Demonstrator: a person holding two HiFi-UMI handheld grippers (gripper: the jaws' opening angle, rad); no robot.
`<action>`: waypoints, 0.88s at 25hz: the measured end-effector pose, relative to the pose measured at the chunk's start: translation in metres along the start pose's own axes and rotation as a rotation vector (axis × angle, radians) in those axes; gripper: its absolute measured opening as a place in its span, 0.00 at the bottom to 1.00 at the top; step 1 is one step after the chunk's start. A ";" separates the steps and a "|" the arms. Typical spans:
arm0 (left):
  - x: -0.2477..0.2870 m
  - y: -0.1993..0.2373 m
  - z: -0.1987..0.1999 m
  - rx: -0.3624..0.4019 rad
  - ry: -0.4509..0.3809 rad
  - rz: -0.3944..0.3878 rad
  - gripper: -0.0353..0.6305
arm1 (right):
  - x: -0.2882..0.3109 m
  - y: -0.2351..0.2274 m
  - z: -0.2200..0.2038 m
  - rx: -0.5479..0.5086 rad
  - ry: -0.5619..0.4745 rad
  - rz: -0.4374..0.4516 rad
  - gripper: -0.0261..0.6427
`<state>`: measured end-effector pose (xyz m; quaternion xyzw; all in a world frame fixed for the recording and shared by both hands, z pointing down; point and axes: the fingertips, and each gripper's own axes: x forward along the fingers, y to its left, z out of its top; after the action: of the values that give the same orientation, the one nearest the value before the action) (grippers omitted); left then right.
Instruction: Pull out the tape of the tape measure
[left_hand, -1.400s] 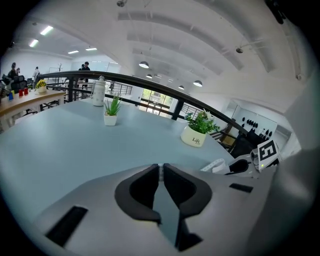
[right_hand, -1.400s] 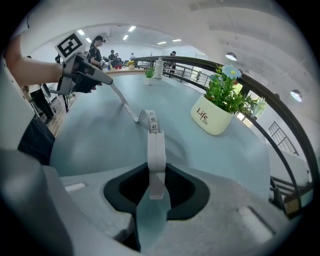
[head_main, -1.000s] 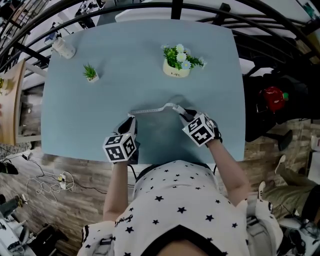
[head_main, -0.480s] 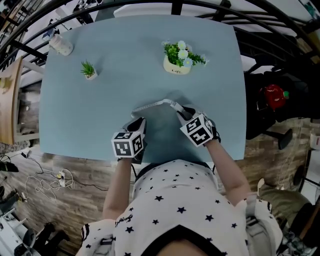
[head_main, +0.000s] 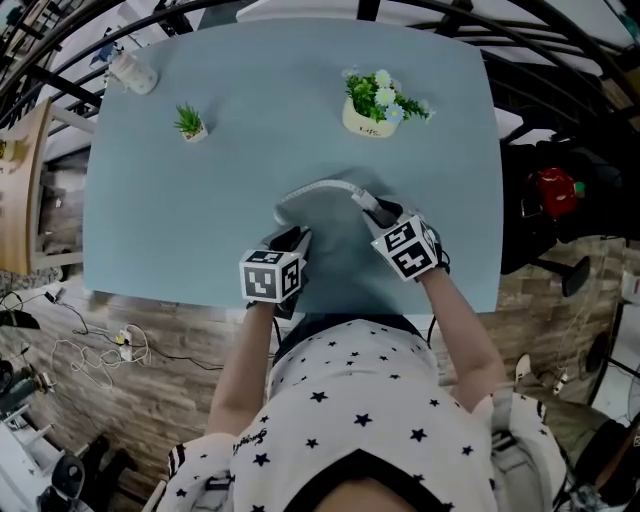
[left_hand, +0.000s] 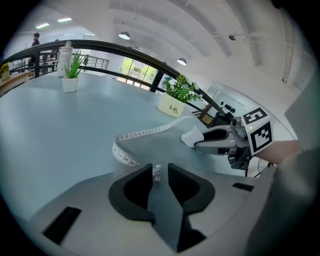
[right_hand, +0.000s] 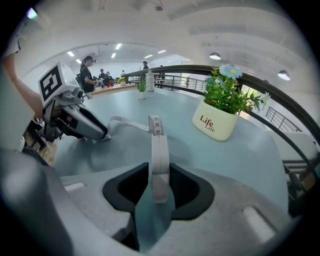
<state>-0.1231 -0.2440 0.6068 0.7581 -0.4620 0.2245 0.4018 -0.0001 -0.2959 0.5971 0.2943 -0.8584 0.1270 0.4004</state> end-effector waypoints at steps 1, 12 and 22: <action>-0.001 -0.001 -0.001 0.008 0.000 -0.006 0.19 | -0.002 0.000 0.000 0.013 0.000 -0.005 0.22; -0.044 -0.002 -0.017 0.056 -0.079 -0.007 0.29 | -0.029 0.001 0.007 0.102 -0.084 -0.133 0.32; -0.112 -0.003 -0.014 0.041 -0.247 0.027 0.29 | -0.079 0.063 0.027 0.204 -0.245 -0.161 0.32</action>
<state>-0.1729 -0.1733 0.5340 0.7818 -0.5133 0.1443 0.3233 -0.0148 -0.2265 0.5206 0.4143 -0.8571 0.1444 0.2698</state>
